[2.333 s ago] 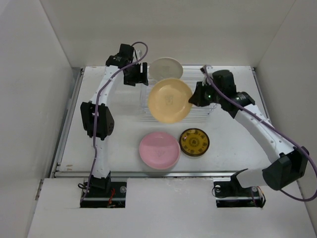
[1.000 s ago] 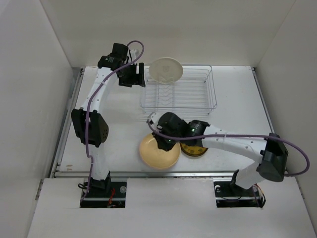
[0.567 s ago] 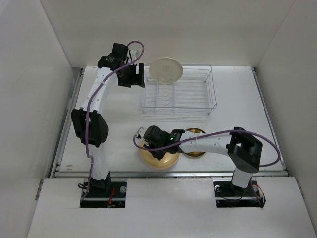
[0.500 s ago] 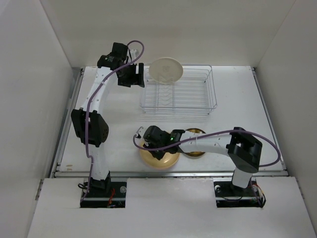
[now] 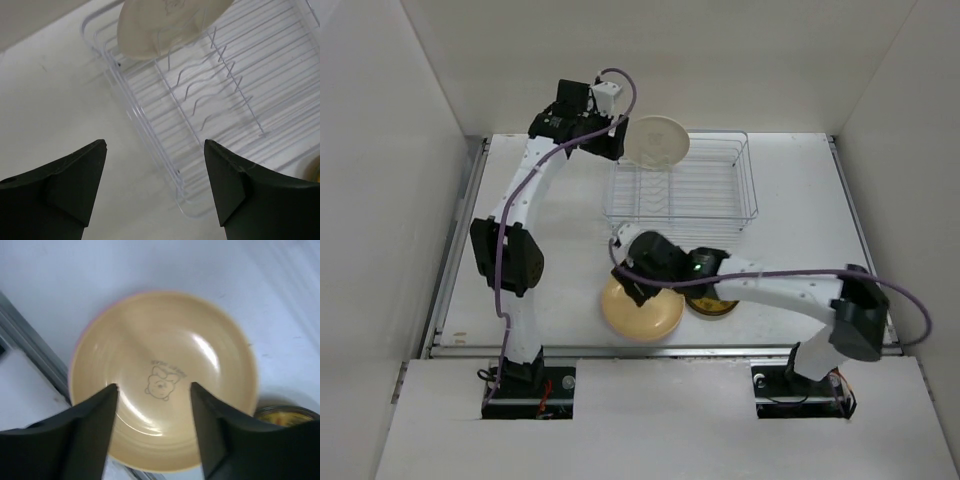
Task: Unload the plates from the dish rack
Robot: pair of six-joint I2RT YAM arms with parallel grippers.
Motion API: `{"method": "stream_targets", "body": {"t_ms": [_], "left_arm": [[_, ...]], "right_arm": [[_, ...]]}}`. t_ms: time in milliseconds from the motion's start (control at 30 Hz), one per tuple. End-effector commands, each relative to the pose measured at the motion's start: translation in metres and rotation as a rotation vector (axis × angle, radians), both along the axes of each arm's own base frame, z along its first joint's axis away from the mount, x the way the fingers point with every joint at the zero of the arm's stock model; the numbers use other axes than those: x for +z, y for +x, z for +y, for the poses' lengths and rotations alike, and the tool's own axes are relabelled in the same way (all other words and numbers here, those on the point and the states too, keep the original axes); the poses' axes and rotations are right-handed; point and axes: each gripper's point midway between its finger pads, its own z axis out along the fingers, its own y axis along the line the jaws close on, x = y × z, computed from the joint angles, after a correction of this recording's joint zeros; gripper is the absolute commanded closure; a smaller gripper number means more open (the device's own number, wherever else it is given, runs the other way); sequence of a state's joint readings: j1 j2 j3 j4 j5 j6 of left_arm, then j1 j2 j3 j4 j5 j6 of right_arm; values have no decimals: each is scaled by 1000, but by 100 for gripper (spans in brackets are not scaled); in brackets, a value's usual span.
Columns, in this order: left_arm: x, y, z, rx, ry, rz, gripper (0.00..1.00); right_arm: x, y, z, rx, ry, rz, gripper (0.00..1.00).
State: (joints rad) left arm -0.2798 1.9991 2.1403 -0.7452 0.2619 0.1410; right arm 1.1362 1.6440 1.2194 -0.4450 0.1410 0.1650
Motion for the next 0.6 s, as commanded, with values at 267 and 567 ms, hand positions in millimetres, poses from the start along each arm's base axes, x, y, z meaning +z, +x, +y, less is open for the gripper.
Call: {"method": "stream_targets", "body": {"t_ms": [267,567], "left_arm": [[-2,154,-50,-227,122,-564,20],[-25,191,-59,-201,66,-687,28]], "right_arm": [[178,114,-145,-670,319,-379,15],[159,128,-158,-695,255,-322,15]]}}
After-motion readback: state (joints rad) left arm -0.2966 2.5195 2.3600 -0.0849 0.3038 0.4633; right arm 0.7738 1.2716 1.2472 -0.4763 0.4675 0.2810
